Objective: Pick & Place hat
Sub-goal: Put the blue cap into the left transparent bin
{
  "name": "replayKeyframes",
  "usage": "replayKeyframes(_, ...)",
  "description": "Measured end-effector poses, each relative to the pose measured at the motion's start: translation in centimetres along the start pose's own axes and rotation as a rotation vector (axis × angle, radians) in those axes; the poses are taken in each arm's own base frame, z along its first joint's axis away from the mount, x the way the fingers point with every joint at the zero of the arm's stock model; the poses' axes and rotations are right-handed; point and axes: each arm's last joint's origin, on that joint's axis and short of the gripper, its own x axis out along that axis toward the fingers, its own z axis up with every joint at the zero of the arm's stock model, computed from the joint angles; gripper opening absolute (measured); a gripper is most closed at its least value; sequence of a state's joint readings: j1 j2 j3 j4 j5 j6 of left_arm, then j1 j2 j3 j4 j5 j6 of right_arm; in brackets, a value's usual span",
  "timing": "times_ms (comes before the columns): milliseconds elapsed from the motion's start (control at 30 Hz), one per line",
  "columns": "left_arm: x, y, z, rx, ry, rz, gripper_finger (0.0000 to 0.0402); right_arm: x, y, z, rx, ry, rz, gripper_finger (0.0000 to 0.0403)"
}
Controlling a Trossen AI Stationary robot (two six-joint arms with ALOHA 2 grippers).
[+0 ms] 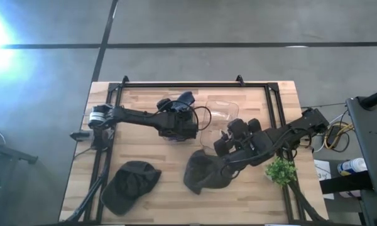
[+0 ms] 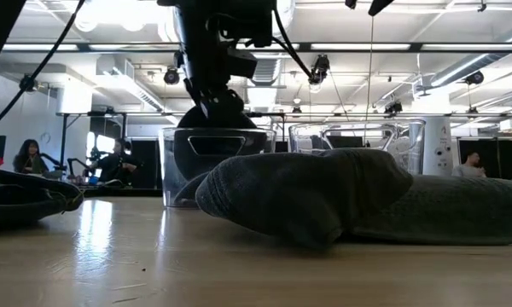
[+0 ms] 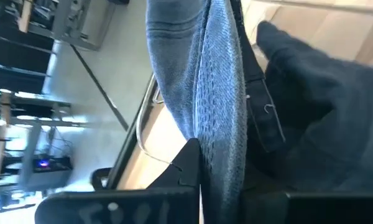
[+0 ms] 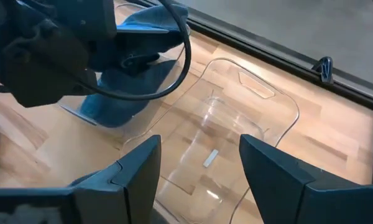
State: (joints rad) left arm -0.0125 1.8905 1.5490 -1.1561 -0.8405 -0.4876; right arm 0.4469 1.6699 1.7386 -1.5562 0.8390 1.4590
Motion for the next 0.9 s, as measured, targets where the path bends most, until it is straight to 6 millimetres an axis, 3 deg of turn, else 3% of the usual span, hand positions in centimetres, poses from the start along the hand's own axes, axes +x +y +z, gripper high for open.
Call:
replayKeyframes(167,-0.9,0.1,0.7,-0.037,-0.008,-0.066,0.0044,0.0,0.0,0.0,-0.023,0.000,0.000,0.0215)
replayKeyframes(567,-4.8,1.7,4.4,-0.176,-0.055,-0.401,0.0149,0.0,0.0,-0.1,-0.030,0.010,0.001,0.0215)
replayKeyframes(700,-4.9,0.9,4.3,-0.189,-0.079,-0.426,0.0153,0.1,0.0,-0.1,-0.031,0.010,0.000,0.0215)
replayKeyframes(900,-4.7,-2.0,3.6,-0.212,-0.091,-0.599,0.0154,0.1,0.0,-0.1,-0.030,0.023,0.000,0.0215)
